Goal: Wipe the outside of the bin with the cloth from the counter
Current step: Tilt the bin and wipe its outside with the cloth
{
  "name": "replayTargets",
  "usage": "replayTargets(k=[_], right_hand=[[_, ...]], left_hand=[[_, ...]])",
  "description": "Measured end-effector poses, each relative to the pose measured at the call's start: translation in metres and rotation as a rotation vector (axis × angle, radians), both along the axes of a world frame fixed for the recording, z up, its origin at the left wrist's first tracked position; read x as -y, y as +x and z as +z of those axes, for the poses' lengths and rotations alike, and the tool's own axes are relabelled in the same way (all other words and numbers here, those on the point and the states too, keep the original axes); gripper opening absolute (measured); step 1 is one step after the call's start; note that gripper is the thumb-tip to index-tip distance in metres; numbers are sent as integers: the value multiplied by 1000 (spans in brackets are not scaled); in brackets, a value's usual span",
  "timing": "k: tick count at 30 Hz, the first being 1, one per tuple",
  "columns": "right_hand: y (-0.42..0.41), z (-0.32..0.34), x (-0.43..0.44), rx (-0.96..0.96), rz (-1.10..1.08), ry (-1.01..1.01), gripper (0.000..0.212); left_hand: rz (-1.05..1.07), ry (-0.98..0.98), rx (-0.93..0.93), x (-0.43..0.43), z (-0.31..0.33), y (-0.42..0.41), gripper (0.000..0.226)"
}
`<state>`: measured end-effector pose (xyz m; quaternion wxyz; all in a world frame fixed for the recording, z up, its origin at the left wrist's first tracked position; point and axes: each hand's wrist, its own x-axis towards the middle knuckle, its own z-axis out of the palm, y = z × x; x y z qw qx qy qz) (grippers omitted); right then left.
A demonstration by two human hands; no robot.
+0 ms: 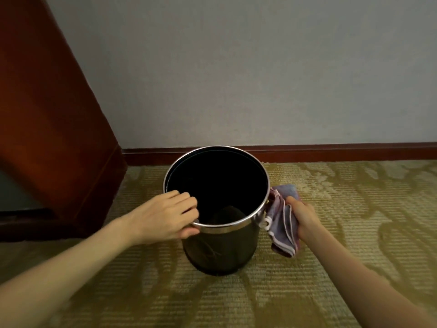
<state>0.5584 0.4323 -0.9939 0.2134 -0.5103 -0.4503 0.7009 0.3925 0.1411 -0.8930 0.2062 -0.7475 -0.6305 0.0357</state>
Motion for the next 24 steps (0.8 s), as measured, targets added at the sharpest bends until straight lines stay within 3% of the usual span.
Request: replayTargets(k=[9, 16, 20, 24], right_hand=[[1, 0, 13, -13, -15, -89, 30], [0, 10, 17, -40, -35, -99, 22], [-7, 19, 20, -49, -46, -58, 9], [-18, 24, 25, -61, -67, 34, 7]], left_hand=[[-25, 119, 86, -12, -5, 4, 40], [151, 202, 221, -39, -2, 36, 40], [352, 203, 427, -59, 12, 45, 50], [603, 358, 678, -72, 24, 24, 42]])
